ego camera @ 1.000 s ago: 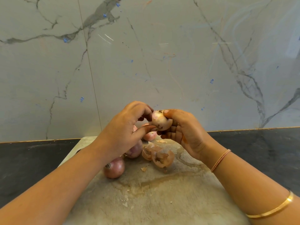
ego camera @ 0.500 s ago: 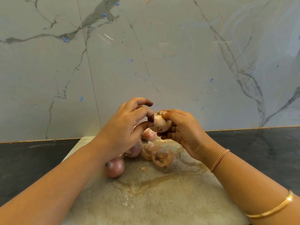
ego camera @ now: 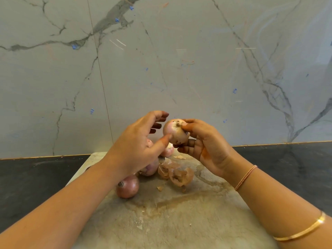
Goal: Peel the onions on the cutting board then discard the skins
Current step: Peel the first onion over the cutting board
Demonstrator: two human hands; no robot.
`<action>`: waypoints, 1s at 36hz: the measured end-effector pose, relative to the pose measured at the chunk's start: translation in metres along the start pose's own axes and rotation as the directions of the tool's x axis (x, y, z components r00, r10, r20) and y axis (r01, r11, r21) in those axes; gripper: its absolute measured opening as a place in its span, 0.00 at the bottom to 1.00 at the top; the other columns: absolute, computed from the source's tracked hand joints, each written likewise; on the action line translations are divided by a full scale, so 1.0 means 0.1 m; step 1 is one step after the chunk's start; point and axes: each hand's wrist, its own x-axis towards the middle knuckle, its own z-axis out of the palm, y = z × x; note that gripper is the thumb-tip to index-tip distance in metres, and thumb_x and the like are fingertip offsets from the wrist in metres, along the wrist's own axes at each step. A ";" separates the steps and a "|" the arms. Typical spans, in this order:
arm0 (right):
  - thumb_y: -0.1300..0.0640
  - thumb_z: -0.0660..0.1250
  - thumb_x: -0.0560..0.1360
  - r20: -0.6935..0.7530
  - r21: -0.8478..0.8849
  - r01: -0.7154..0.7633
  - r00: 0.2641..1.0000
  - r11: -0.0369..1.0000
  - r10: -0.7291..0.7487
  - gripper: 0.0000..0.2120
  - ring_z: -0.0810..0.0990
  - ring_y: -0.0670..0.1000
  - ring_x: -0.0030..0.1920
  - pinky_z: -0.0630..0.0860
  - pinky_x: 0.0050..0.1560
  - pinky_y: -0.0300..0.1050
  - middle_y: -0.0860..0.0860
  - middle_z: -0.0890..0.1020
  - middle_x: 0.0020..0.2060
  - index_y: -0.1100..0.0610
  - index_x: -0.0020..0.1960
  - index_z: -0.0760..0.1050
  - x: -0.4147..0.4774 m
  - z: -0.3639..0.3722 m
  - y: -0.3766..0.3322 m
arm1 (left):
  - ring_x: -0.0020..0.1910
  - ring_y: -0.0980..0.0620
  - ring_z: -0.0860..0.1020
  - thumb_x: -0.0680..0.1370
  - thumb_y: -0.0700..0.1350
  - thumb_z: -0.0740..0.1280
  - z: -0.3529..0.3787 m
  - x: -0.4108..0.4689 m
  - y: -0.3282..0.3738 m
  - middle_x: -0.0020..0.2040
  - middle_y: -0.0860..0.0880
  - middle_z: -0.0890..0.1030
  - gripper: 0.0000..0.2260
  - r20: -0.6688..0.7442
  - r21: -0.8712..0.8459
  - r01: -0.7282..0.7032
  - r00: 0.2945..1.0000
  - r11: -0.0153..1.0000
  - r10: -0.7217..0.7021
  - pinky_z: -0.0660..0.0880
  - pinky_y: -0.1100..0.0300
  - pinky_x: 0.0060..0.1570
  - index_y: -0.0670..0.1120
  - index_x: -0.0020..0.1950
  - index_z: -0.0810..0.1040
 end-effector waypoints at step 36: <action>0.61 0.66 0.76 0.105 -0.169 0.051 0.994 0.984 -0.033 0.12 0.83 0.52 0.42 0.81 0.42 0.42 0.59 0.81 0.52 0.52 0.59 0.76 -0.04 0.00 0.00 | 0.44 0.62 0.81 0.74 0.41 0.69 -0.04 0.00 0.00 0.44 0.59 0.83 0.10 -0.149 -0.166 0.110 0.980 0.980 -0.136 0.77 0.70 0.43 0.56 0.49 0.80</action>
